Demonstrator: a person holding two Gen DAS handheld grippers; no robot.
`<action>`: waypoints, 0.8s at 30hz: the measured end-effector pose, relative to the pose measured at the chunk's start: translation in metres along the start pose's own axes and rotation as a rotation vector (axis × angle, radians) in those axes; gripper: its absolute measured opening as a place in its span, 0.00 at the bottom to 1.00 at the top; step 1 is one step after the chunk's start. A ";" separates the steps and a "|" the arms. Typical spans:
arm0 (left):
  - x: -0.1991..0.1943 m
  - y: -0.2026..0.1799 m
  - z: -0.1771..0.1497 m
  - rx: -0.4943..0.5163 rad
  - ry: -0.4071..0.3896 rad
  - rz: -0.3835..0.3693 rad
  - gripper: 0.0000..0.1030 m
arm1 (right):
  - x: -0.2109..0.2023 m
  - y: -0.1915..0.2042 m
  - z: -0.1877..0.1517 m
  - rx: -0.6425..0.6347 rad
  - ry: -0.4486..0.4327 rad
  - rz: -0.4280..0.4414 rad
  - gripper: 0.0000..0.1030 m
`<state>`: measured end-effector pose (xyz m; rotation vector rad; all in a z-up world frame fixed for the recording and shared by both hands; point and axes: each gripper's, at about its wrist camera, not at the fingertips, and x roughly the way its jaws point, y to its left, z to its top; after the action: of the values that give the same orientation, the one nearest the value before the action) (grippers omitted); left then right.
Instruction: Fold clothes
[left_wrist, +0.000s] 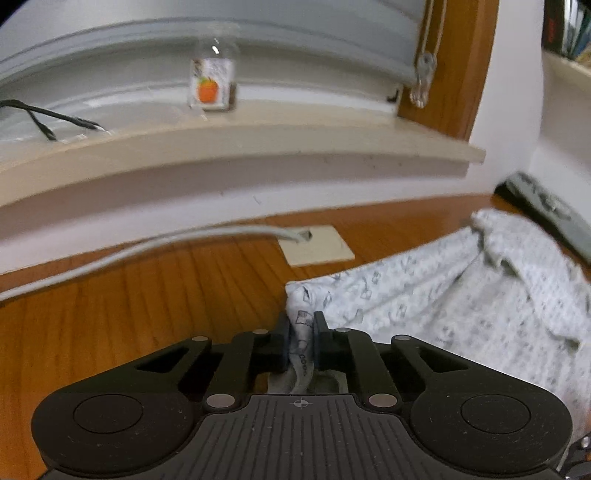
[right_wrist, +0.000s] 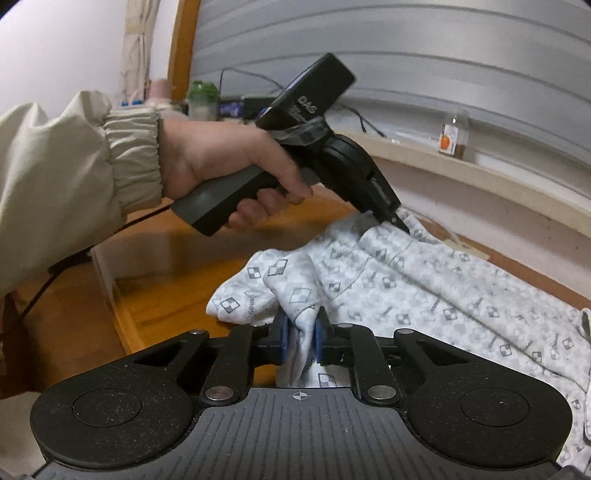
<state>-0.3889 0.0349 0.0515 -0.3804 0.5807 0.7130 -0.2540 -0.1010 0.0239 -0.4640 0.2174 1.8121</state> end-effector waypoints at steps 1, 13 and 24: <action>-0.005 -0.003 0.004 0.007 -0.014 0.001 0.12 | -0.003 -0.002 0.001 0.004 -0.014 -0.003 0.14; -0.013 -0.128 0.089 0.236 -0.137 -0.090 0.11 | -0.089 -0.062 0.009 0.012 -0.194 -0.199 0.13; 0.101 -0.271 0.138 0.248 -0.132 -0.183 0.28 | -0.179 -0.169 -0.046 0.154 -0.165 -0.585 0.28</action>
<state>-0.0862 -0.0338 0.1322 -0.1519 0.4955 0.4795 -0.0426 -0.2263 0.0727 -0.2330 0.0914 1.2407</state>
